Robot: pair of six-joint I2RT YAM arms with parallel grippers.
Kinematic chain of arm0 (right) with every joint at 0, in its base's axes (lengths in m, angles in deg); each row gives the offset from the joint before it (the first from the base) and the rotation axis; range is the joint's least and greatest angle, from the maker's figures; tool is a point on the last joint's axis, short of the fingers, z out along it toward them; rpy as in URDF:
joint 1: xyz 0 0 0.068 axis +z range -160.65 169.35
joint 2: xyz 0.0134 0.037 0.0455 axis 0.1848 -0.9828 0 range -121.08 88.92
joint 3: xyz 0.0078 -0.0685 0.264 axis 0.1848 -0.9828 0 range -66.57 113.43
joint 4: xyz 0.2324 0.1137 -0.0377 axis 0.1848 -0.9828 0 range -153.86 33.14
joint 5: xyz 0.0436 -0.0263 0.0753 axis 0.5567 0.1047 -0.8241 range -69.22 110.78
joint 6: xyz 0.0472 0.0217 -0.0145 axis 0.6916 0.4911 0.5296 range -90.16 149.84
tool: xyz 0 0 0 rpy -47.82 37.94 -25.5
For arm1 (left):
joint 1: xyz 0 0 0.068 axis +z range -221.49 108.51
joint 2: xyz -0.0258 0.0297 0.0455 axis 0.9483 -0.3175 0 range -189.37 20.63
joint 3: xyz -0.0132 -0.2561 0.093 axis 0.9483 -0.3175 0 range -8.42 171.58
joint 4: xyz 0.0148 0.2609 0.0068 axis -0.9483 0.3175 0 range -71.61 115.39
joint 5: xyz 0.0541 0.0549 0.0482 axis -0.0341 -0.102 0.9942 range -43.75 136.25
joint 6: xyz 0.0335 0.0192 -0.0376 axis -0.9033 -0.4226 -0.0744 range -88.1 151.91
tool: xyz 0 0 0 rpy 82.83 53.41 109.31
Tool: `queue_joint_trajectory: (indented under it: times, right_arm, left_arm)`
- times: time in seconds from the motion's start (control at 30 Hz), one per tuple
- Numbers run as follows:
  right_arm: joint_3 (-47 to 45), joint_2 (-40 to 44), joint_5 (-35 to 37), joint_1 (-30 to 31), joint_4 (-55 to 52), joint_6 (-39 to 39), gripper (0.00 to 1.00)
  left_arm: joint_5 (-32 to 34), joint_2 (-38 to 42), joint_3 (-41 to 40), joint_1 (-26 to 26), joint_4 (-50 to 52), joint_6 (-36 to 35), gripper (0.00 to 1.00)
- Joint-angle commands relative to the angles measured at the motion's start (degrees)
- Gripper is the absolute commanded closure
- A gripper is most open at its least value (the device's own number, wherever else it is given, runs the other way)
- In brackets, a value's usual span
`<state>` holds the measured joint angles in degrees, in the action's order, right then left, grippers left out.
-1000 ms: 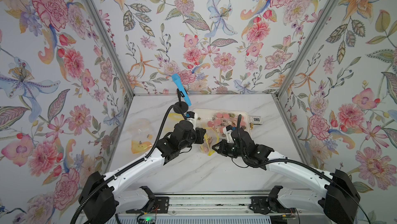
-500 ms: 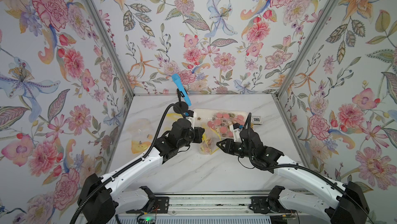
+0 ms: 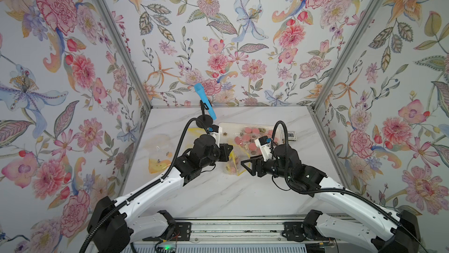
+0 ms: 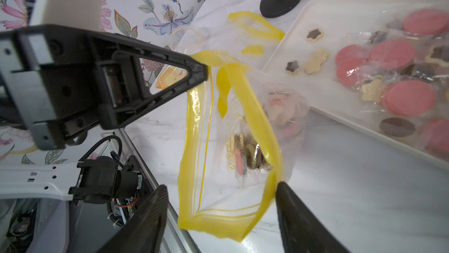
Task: Pour cookies out of the ziploc bag
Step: Open the ziploc bag at the center of the board, then adjust the ziploc bag at the center of the board.
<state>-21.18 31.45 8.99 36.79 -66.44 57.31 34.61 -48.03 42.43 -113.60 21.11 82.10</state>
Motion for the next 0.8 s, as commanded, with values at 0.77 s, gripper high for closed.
queue_joint_trajectory:
  times: [0.77]
  right_arm:
    - [8.87,-11.32,17.88,16.26,-7.20,-30.87,0.29]
  left_arm:
    - [-9.58,-2.26,-0.55,4.31,-5.27,3.16,0.96]
